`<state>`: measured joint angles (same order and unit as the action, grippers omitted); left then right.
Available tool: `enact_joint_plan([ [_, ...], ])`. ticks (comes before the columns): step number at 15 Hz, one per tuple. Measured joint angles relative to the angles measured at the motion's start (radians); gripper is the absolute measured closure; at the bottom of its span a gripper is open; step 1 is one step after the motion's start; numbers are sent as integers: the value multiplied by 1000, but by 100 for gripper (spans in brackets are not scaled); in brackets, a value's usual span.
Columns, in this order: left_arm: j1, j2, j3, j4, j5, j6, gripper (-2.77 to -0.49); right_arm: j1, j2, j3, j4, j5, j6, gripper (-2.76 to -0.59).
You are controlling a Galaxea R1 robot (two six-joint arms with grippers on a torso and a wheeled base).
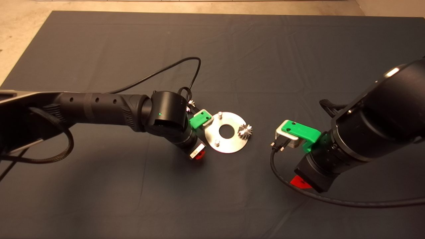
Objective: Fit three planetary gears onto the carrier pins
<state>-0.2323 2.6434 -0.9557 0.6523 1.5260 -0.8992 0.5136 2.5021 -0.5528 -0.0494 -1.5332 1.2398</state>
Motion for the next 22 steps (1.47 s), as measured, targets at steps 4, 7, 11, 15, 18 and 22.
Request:
enact_joint_plan([
  [4,0,3,0,-1,0,-5,-227,0,2,0,0,0,0,-173],
  [7,0,3,0,-5,0,-9,-208,0,2,0,0,0,0,-173],
  [11,0,2,0,-10,0,-9,-184,0,2,-1,0,0,0,-173],
  [15,0,2,0,-11,0,-9,-168,0,3,-1,0,0,0,-173],
  [18,0,2,0,-12,0,-10,-168,0,3,-1,0,0,0,-173],
  [22,0,2,0,-12,0,-13,-149,0,5,-1,0,0,0,-173],
])
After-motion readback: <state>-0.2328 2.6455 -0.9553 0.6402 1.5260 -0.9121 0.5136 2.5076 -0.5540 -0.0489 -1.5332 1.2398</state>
